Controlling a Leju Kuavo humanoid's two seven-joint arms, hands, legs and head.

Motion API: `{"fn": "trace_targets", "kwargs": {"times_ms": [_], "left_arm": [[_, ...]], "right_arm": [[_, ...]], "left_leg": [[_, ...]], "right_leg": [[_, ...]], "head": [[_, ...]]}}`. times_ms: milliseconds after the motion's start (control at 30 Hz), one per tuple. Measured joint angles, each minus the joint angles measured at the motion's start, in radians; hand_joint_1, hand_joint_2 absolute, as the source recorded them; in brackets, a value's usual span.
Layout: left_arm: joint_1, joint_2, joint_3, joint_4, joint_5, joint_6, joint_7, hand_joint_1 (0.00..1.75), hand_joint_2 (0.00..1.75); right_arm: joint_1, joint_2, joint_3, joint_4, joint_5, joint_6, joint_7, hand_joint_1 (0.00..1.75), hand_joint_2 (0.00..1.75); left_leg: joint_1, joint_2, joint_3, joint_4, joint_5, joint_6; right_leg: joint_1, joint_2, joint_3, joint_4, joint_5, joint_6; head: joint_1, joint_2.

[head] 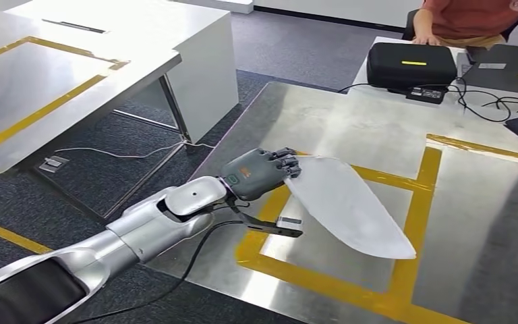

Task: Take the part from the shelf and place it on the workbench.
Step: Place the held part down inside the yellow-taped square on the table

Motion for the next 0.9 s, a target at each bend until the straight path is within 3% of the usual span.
{"fn": "trace_targets", "kwargs": {"times_ms": [67, 133, 200, 233, 300, 367, 400, 433, 500, 533, 567, 633, 667, 767, 900], "left_arm": [[0.007, -0.018, 0.004, 0.026, -0.010, -0.008, 0.012, 1.69, 1.75], [0.025, -0.038, 0.004, 0.061, -0.023, 0.001, 0.013, 1.69, 1.75], [0.054, -0.057, 0.007, 0.098, -0.015, 0.019, 0.002, 1.69, 1.75], [0.071, -0.066, 0.010, 0.114, -0.002, 0.032, -0.006, 1.69, 1.75], [0.109, -0.080, 0.015, 0.142, 0.021, 0.055, -0.017, 1.69, 1.75], [0.140, -0.088, 0.018, 0.167, 0.029, 0.065, -0.021, 1.69, 1.75], [0.149, -0.092, 0.020, 0.178, 0.030, 0.065, -0.023, 1.69, 1.75], [0.155, -0.095, 0.023, 0.187, 0.031, 0.066, -0.025, 1.69, 1.75], [0.160, -0.103, 0.030, 0.203, 0.032, 0.072, -0.032, 1.69, 1.75], [0.165, -0.107, 0.034, 0.210, 0.035, 0.077, -0.036, 1.69, 1.75], [0.175, -0.110, 0.039, 0.219, 0.040, 0.084, -0.042, 1.69, 1.75], [0.209, -0.115, 0.049, 0.238, 0.054, 0.097, -0.052, 1.69, 1.75], [0.229, -0.116, 0.054, 0.249, 0.058, 0.105, -0.054, 1.69, 1.75], [0.277, -0.122, 0.068, 0.279, 0.067, 0.127, -0.038, 1.69, 1.75], [0.298, -0.135, 0.089, 0.305, 0.084, 0.125, 0.001, 1.69, 1.75]], "right_arm": [[-0.001, 0.001, 0.000, 0.000, 0.001, 0.001, 0.000, 0.00, 0.00], [-0.001, 0.002, -0.001, 0.000, 0.003, 0.002, -0.002, 0.00, 0.00], [-0.002, 0.002, -0.002, 0.000, 0.003, 0.002, -0.004, 0.00, 0.00], [-0.002, 0.002, -0.002, 0.000, 0.001, 0.001, -0.005, 0.00, 0.00], [-0.001, 0.002, -0.003, 0.000, -0.005, 0.000, -0.008, 0.00, 0.00], [0.002, 0.002, -0.004, 0.000, -0.008, 0.000, -0.009, 0.00, 0.00], [0.003, 0.002, -0.004, 0.000, -0.009, 0.000, -0.009, 0.00, 0.00], [0.003, 0.002, -0.005, 0.000, -0.009, 0.000, -0.009, 0.00, 0.00], [0.002, 0.003, -0.007, 0.000, -0.010, -0.001, -0.010, 0.00, 0.00], [0.001, 0.003, -0.008, 0.000, -0.011, -0.002, -0.011, 0.00, 0.00], [0.002, 0.003, -0.010, 0.000, -0.014, -0.003, -0.013, 0.00, 0.00], [0.004, 0.003, -0.015, 0.000, -0.019, -0.004, -0.017, 0.00, 0.00], [0.005, 0.003, -0.017, 0.000, -0.022, -0.005, -0.019, 0.00, 0.00], [0.007, 0.003, -0.026, 0.000, -0.028, -0.010, -0.021, 0.00, 0.00], [0.009, 0.002, -0.029, 0.000, -0.028, -0.013, -0.021, 0.00, 0.00]], "left_leg": [[-0.005, -0.002, -0.001, 0.010, -0.005, -0.007], [-0.004, -0.001, -0.003, 0.013, -0.005, -0.010], [-0.001, 0.004, -0.016, 0.043, -0.029, -0.018], [0.000, 0.008, -0.037, 0.089, -0.057, -0.022], [0.000, 0.012, -0.105, 0.232, -0.123, -0.026], [0.000, 0.013, -0.152, 0.324, -0.147, -0.023], [-0.001, 0.013, -0.148, 0.315, -0.133, -0.018], [-0.003, 0.013, -0.122, 0.266, -0.105, -0.011], [-0.011, 0.014, -0.044, 0.127, -0.055, 0.012], [-0.014, 0.015, -0.012, 0.073, -0.044, 0.014], [-0.016, 0.015, 0.006, 0.042, -0.043, 0.006], [-0.014, 0.016, 0.013, 0.027, -0.047, -0.014], [-0.014, 0.015, 0.014, 0.027, -0.048, -0.017], [-0.014, 0.012, 0.019, 0.027, -0.055, -0.005], [-0.014, 0.011, 0.035, 0.027, -0.064, 0.002]], "right_leg": [[-0.002, 0.001, 0.002, -0.023, 0.025, -0.004], [0.000, 0.006, 0.001, -0.020, 0.029, -0.014], [0.001, 0.009, 0.001, -0.019, 0.032, -0.026], [0.000, 0.009, 0.002, -0.020, 0.032, -0.031], [0.001, 0.009, 0.002, -0.021, 0.030, -0.037], [0.004, 0.008, 0.002, -0.021, 0.028, -0.041], [0.006, 0.008, 0.003, -0.021, 0.027, -0.042], [0.009, 0.008, 0.004, -0.021, 0.025, -0.042], [0.013, 0.008, 0.006, -0.021, 0.021, -0.041], [0.016, 0.008, 0.006, -0.020, 0.018, -0.039], [0.018, 0.008, 0.006, -0.019, 0.015, -0.039], [0.021, 0.007, 0.006, -0.022, 0.011, -0.041], [0.021, 0.005, 0.008, -0.026, 0.011, -0.042], [0.022, 0.002, 0.016, -0.041, 0.009, -0.038], [0.022, 0.001, 0.037, -0.053, 0.005, -0.031]], "head": [[-0.002, 0.000], [-0.007, 0.000], [-0.011, 0.000], [-0.013, 0.000], [-0.016, 0.000], [-0.017, 0.000], [-0.017, 0.000], [-0.018, 0.000], [-0.019, 0.000], [-0.019, 0.000], [-0.019, 0.000], [-0.019, 0.000], [-0.019, 0.000], [-0.019, 0.000], [-0.019, 0.000]]}}
